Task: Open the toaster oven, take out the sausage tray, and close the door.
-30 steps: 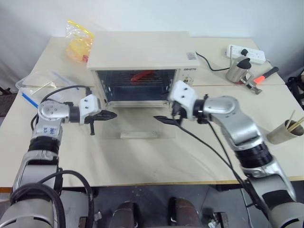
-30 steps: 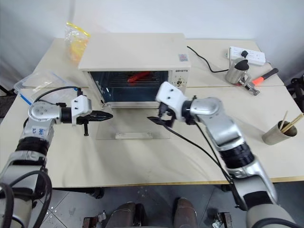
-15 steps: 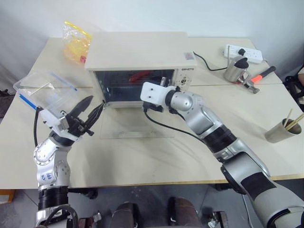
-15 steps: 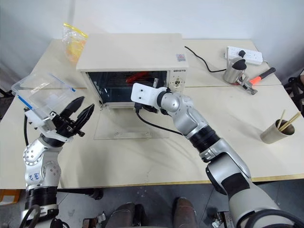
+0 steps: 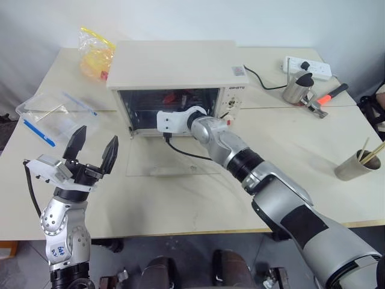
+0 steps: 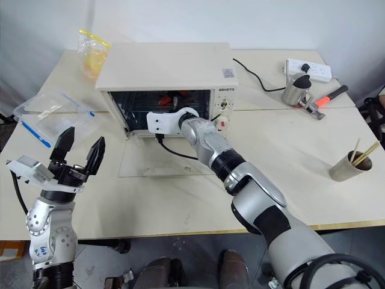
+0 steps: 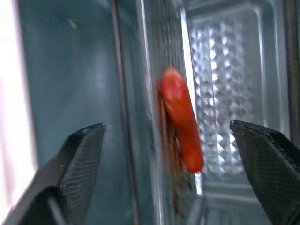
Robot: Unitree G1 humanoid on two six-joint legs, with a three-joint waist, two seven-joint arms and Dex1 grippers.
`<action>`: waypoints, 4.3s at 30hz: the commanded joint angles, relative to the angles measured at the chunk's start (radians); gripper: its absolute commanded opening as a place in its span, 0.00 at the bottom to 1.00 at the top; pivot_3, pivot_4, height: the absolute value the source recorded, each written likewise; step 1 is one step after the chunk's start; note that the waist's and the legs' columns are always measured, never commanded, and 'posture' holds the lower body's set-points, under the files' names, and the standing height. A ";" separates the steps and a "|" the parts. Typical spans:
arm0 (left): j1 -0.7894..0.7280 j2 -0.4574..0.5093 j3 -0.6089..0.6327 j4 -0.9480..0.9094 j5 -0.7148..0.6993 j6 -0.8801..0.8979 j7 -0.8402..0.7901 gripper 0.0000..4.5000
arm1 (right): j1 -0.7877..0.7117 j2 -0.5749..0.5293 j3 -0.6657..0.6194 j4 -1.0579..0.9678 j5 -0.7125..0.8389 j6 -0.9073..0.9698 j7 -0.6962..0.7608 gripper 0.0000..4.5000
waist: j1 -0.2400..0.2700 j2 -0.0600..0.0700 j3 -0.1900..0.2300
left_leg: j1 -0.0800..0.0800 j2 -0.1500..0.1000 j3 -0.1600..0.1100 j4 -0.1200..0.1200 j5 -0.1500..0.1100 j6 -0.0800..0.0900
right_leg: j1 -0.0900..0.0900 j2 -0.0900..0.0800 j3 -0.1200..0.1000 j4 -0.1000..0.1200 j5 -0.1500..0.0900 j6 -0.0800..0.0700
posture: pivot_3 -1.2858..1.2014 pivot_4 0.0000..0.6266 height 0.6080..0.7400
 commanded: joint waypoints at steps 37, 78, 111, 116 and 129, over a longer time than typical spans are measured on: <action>-0.276 0.084 -0.075 0.221 -0.026 0.077 -0.145 1.00 | 0.307 -0.072 0.019 -0.759 -0.281 0.275 0.169 0.00 | 0.002 0.000 0.000 | 0.000 -0.002 0.000 -0.013 0.001 -0.002 | -0.002 0.004 -0.002 -0.007 0.000 0.000 | 0.52 0.24 1.00; -0.030 0.321 0.046 0.030 -0.149 0.445 -0.251 1.00 | 0.732 -0.324 -0.113 -1.332 -0.287 0.017 0.331 0.00 | 0.016 0.000 0.000 | -0.003 -0.001 0.002 -0.013 0.000 -0.003 | -0.005 0.006 0.000 -0.013 0.000 0.000 | 0.52 0.24 1.00; -0.030 0.383 0.131 0.046 -1.116 1.262 0.206 1.00 | 0.823 -0.435 -0.266 -1.369 -0.072 -0.396 0.340 0.00 | 0.028 0.000 0.000 | 0.006 0.001 0.000 -0.010 0.002 -0.005 | 0.004 0.007 0.003 -0.008 -0.001 -0.002 | 0.52 0.24 1.00; -0.056 0.367 0.093 0.061 -1.181 1.265 0.235 0.96 | 0.819 -0.438 -0.276 -1.365 -0.060 -0.422 0.348 0.00 | 0.027 0.000 0.000 | 0.006 0.000 0.000 -0.009 0.003 -0.005 | 0.004 0.007 0.003 -0.008 -0.001 -0.002 | 0.52 0.24 1.00; -0.019 0.376 0.038 0.049 -1.300 1.262 0.320 0.15 | 0.820 -0.438 -0.286 -1.349 0.005 -0.442 0.381 0.00 | 0.028 0.000 0.000 | 0.006 0.000 0.000 -0.009 0.003 -0.006 | 0.004 0.007 0.004 -0.008 -0.002 -0.003 | 0.52 0.24 1.00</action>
